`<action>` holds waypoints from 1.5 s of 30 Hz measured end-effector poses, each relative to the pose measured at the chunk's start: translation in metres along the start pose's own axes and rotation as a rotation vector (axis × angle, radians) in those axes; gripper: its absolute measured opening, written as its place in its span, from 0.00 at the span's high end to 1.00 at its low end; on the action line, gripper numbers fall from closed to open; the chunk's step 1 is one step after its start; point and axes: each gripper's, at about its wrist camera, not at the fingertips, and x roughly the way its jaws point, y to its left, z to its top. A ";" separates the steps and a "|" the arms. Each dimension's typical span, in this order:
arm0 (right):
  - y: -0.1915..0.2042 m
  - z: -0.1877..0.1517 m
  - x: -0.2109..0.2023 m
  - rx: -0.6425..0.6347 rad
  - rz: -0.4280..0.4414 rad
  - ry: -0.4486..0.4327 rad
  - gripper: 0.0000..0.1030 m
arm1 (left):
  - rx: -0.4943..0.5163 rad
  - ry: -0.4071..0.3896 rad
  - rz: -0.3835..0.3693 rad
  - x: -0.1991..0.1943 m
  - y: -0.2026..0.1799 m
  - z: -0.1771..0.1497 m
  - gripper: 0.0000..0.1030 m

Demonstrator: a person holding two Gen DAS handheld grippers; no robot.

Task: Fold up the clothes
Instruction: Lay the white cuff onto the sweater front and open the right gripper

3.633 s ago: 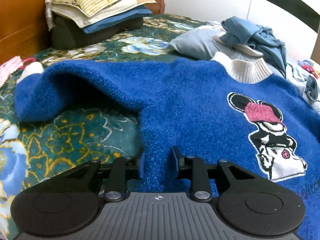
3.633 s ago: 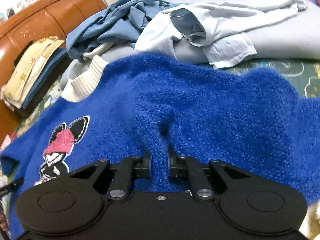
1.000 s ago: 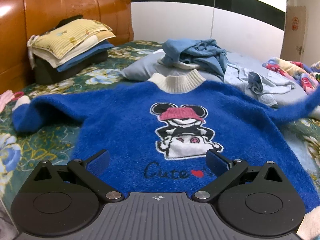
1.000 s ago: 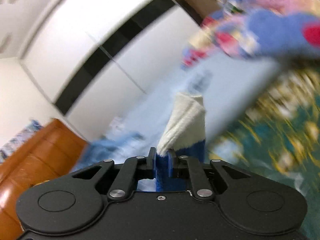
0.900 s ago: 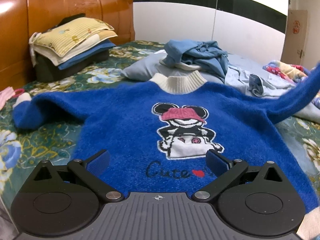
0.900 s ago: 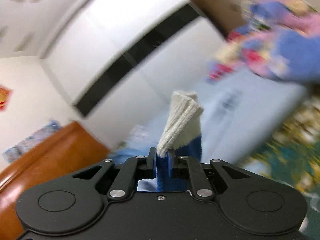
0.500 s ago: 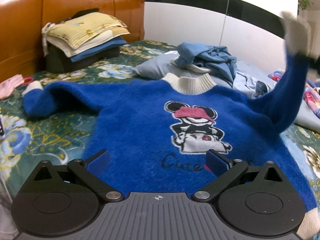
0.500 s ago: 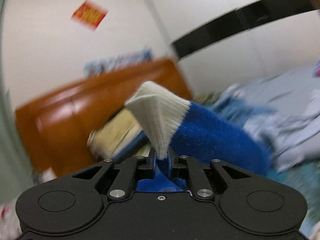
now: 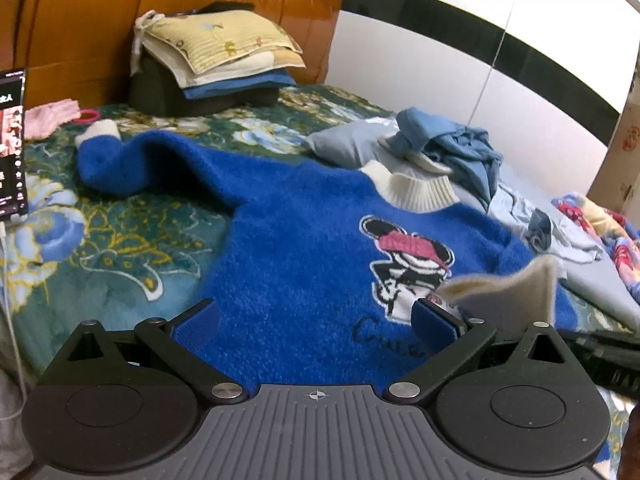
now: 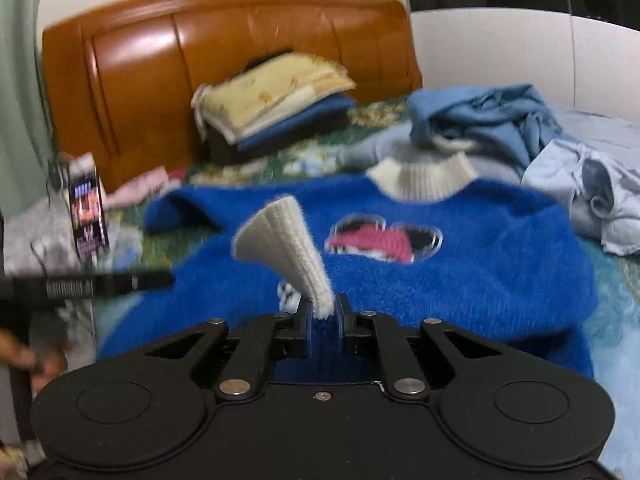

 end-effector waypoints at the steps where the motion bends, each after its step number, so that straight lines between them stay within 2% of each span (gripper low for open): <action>1: 0.003 -0.005 0.003 -0.006 0.003 0.017 0.87 | -0.005 0.006 -0.006 0.001 0.000 -0.001 0.00; 8: 0.017 -0.022 0.015 -0.077 -0.007 0.081 0.85 | -0.045 0.066 -0.052 0.010 -0.005 -0.007 0.00; 15: 0.022 -0.032 0.012 -0.125 0.003 0.119 0.76 | -0.053 0.111 -0.073 0.016 -0.012 -0.014 0.00; 17: 0.023 -0.035 0.009 -0.137 0.024 0.127 0.69 | -0.059 0.114 -0.076 0.016 -0.011 -0.014 0.00; 19: 0.025 -0.036 0.006 -0.146 0.062 0.136 0.51 | -0.064 0.123 -0.079 0.017 -0.012 -0.014 0.00; 21: 0.029 -0.038 0.001 -0.175 0.091 0.136 0.44 | -0.063 0.129 -0.084 0.018 -0.014 -0.014 0.00; 25: 0.033 -0.036 -0.016 -0.240 0.080 0.086 0.32 | -0.029 0.139 -0.099 0.020 -0.023 -0.017 0.00; 31: 0.011 -0.027 -0.045 -0.213 -0.004 -0.003 0.22 | 0.050 0.140 -0.104 0.025 -0.039 -0.025 0.00; 34: -0.008 -0.029 -0.052 -0.149 -0.038 -0.002 0.19 | 0.098 0.131 -0.110 0.028 -0.050 -0.030 0.02; 41: -0.049 -0.036 -0.058 0.010 -0.077 0.007 0.19 | 0.192 0.158 -0.079 0.040 -0.076 -0.043 0.17; 45: -0.063 -0.040 -0.058 0.078 -0.092 0.014 0.19 | 0.232 0.170 -0.069 0.046 -0.087 -0.051 0.48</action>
